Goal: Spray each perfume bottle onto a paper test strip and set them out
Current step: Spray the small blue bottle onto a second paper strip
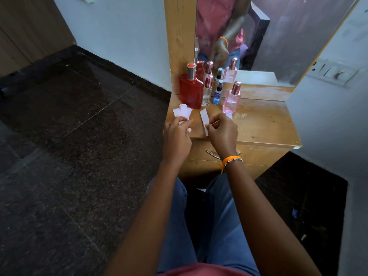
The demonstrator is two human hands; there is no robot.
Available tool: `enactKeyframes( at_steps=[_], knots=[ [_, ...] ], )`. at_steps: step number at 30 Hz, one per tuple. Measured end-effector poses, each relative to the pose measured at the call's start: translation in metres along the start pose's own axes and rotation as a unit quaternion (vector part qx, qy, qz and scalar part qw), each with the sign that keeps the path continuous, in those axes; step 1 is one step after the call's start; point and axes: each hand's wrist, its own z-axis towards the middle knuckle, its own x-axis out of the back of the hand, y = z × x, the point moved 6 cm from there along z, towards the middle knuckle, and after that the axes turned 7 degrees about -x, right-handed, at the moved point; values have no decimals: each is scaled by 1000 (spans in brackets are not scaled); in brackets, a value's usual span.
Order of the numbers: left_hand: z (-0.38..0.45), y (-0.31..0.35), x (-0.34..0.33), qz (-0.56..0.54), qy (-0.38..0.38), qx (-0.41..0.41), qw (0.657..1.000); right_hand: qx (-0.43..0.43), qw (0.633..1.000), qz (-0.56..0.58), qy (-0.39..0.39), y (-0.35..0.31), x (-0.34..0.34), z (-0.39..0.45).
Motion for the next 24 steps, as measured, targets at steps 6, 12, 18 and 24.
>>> enactKeyframes(
  at_steps=[6, 12, 18, 24],
  knots=[
    [6, 13, -8, -16, -12, -14, 1000, 102, 988, -106, 38, -20, 12, 5],
    [19, 21, -5, -29, -7, -6, 1000, 221, 942, -189, 166, -83, 52, 44],
    [21, 26, -5, -54, 4, 11, 998, 226, 892, -387, 63, -113, 30, 92],
    [21, 29, 1, -71, 20, 1, 997, 223, 856, -465, 29, -104, 3, 98]
  ],
)
